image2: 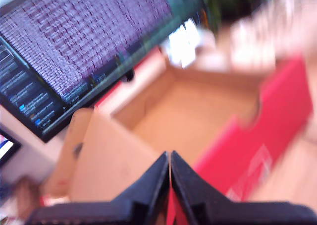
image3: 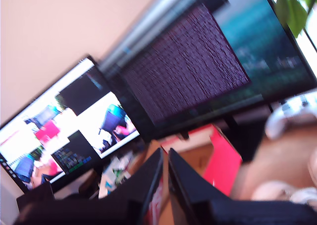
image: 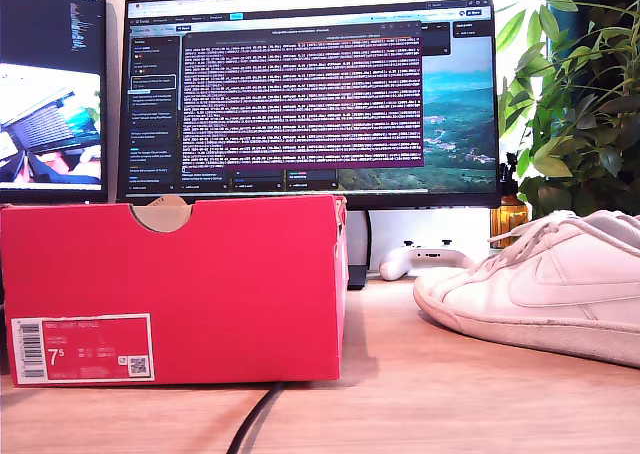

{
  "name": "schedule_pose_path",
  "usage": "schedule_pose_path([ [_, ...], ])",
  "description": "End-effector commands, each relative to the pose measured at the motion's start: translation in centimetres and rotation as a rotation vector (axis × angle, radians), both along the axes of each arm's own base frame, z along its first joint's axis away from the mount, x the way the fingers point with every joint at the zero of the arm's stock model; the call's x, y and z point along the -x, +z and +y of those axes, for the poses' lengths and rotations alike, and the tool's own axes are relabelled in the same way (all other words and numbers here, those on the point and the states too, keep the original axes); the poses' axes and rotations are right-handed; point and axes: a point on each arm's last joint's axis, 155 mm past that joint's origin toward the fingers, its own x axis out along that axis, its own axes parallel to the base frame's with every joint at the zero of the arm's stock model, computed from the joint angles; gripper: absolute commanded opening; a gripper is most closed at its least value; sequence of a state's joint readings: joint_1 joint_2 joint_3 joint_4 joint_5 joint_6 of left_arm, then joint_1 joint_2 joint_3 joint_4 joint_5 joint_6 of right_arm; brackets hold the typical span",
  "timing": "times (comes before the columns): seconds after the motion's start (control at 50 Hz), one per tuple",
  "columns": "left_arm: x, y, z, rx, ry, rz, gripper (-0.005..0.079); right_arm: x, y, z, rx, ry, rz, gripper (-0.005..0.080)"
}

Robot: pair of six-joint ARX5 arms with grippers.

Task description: Pack the white shoes by picking the first shoe and placing it inside the red shoebox, left side, then picking and rotating the second shoe and placing it in the shoebox

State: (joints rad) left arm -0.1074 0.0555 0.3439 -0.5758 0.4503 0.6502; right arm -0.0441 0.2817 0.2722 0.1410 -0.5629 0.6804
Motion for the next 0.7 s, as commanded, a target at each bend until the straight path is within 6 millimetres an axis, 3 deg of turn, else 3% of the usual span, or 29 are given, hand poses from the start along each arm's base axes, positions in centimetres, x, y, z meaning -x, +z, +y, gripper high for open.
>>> schedule_pose_path([
  [0.0,-0.1,-0.8,0.2,-0.065,0.001,0.002,-0.0021,-0.5,0.7,0.3,0.002,0.020,0.018,-0.0001],
  [0.38,0.2,-5.8,1.0,-0.358,-0.045,0.105,-0.0021,-6.0,0.0,2.2,-0.011,0.163,0.302,0.0000],
  [0.68,-0.6,-7.9,0.2,-0.507,-0.131,0.142,-0.0021,-7.1,-3.3,4.4,0.042,0.283,0.489,0.0000],
])
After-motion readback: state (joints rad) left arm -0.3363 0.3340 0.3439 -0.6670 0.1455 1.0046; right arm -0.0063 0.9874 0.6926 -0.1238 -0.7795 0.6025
